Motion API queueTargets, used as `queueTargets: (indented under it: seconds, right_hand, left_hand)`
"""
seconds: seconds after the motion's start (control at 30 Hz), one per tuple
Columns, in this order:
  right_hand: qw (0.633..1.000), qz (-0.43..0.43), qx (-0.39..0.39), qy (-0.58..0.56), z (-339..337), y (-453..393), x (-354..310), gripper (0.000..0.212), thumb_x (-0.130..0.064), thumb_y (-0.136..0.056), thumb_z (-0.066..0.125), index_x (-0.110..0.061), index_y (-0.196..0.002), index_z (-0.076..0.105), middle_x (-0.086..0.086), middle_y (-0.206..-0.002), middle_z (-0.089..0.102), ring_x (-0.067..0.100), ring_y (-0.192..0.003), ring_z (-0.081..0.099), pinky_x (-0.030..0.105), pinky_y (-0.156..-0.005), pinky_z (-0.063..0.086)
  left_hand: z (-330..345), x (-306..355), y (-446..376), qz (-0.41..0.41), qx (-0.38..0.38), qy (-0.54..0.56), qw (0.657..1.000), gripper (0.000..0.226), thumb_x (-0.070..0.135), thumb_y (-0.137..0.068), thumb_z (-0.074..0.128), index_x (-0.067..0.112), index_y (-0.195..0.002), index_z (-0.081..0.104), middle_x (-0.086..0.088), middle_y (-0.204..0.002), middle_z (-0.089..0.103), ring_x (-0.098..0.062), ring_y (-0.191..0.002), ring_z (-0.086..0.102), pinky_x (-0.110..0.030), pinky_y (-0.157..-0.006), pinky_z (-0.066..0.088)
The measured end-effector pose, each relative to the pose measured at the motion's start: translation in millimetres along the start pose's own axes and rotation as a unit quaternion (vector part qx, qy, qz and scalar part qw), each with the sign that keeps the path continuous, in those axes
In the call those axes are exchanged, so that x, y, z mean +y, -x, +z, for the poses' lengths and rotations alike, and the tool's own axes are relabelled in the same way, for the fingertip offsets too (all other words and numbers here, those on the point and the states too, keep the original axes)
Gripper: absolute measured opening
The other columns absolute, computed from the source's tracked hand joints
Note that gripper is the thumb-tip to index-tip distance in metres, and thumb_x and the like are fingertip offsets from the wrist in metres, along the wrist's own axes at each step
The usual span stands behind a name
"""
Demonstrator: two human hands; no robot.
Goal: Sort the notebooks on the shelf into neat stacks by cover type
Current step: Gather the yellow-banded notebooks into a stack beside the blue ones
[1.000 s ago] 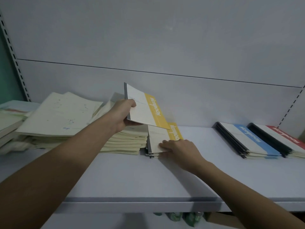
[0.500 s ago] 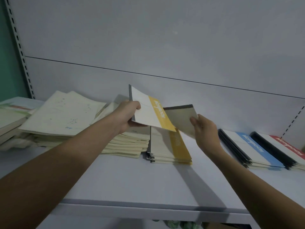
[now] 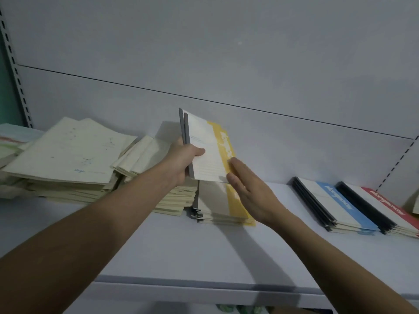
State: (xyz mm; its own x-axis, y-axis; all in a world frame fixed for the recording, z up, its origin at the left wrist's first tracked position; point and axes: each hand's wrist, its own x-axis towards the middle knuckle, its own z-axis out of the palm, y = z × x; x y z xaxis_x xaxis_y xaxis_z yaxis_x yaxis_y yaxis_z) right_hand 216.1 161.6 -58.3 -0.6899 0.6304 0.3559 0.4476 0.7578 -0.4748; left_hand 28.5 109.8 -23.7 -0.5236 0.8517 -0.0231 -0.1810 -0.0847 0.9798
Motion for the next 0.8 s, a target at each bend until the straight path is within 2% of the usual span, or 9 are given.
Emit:
queueTargets:
  seconds: [0.07,0.13,0.27,0.33,0.47,0.53,0.63,0.7,0.8]
  right_hand:
    - [0.997,0.07,-0.001,-0.026,7.3,2.2,13.5,0.07,-0.064,-0.092,0.03,-0.03,-0.152,0.017,-0.014,-0.156,0.024,0.006,-0.138,0.028,0.025,-0.104,0.026]
    - [0.997,0.065,-0.026,-0.036,16.3,4.5,21.0,0.071,-0.066,-0.091,0.034,-0.036,-0.152,0.015,-0.015,-0.156,0.024,0.009,-0.139,0.03,0.027,-0.105,0.027]
    - [0.97,0.014,-0.173,0.168,35.8,8.1,32.4,0.091,-0.077,-0.083,0.034,-0.027,-0.154,0.009,-0.006,-0.162,0.01,0.014,-0.148,0.01,0.039,-0.119,0.015]
    - [0.958,-0.02,-0.174,0.227,39.6,10.9,31.2,0.08,-0.066,-0.09,0.041,-0.023,-0.154,0.017,-0.002,-0.161,0.015,0.016,-0.147,0.014,0.036,-0.117,0.019]
    - [0.974,-0.045,-0.133,0.18,27.4,23.5,33.2,0.048,-0.045,-0.099,0.043,-0.029,-0.145,0.041,-0.006,-0.153,0.038,0.017,-0.137,0.038,0.035,-0.107,0.035]
    - [0.985,-0.03,-0.098,0.141,22.8,30.7,43.2,0.042,-0.032,-0.099,0.041,-0.038,-0.14,0.047,-0.011,-0.145,0.048,0.019,-0.13,0.048,0.035,-0.104,0.039]
    - [0.99,0.005,0.043,0.138,18.0,37.6,59.1,0.041,-0.023,-0.097,0.042,-0.044,-0.128,0.056,-0.007,-0.116,0.07,0.025,-0.101,0.064,0.032,-0.08,0.048]
    - [0.978,0.016,0.143,0.148,10.2,39.2,71.0,0.034,-0.02,-0.1,0.046,-0.038,-0.126,0.059,-0.002,-0.098,0.073,0.03,-0.085,0.066,0.033,-0.066,0.046]
    - [0.957,0.071,0.266,0.097,-8.9,38.5,79.4,0.028,-0.02,-0.101,0.044,-0.021,-0.123,0.062,0.008,-0.082,0.07,0.033,-0.072,0.062,0.037,-0.06,0.047]
  left_hand:
    - [-3.2,3.4,-2.2,0.022,0.016,0.003,1.0,0.036,-0.001,-0.09,0.059,0.012,-0.123,0.056,-0.006,-0.113,0.067,-0.023,-0.097,0.065,-0.031,-0.067,0.055]
    - [-4.6,2.8,-3.7,0.036,0.029,-0.004,0.999,0.032,0.0,-0.09,0.06,0.012,-0.119,0.058,-0.004,-0.109,0.068,-0.021,-0.096,0.066,-0.031,-0.068,0.056]
    - [-2.7,-4.0,-5.6,0.041,0.059,0.005,0.997,0.031,0.002,-0.088,0.062,0.015,-0.116,0.061,-0.001,-0.105,0.07,-0.019,-0.092,0.067,-0.03,-0.068,0.055]
    - [0.0,-5.9,-5.9,0.043,0.067,0.007,0.997,0.033,0.002,-0.087,0.063,0.015,-0.118,0.06,-0.001,-0.106,0.07,-0.02,-0.093,0.067,-0.031,-0.067,0.054]
    - [0.4,-2.7,-7.2,0.052,0.066,-0.003,0.996,0.035,0.002,-0.088,0.063,0.015,-0.12,0.059,-0.001,-0.106,0.07,-0.018,-0.091,0.067,-0.029,-0.063,0.054]
    - [-0.3,-0.4,-7.7,0.055,0.065,-0.003,0.996,0.037,0.002,-0.087,0.064,0.014,-0.122,0.059,-0.002,-0.109,0.07,-0.019,-0.091,0.067,-0.029,-0.063,0.054]
    - [-0.5,-2.7,-6.9,0.061,0.071,0.007,0.996,0.037,0.004,-0.087,0.064,0.015,-0.122,0.058,-0.001,-0.108,0.069,-0.016,-0.091,0.065,-0.028,-0.064,0.053]
    - [-0.8,-7.0,-5.8,0.061,0.077,0.024,0.995,0.038,0.005,-0.088,0.065,0.017,-0.123,0.057,0.0,-0.108,0.068,-0.017,-0.093,0.065,-0.032,-0.071,0.055]
    - [3.8,-16.5,-4.2,0.04,0.078,0.046,0.995,0.039,0.005,-0.088,0.065,0.018,-0.124,0.056,-0.001,-0.111,0.068,-0.021,-0.098,0.066,-0.039,-0.08,0.057]
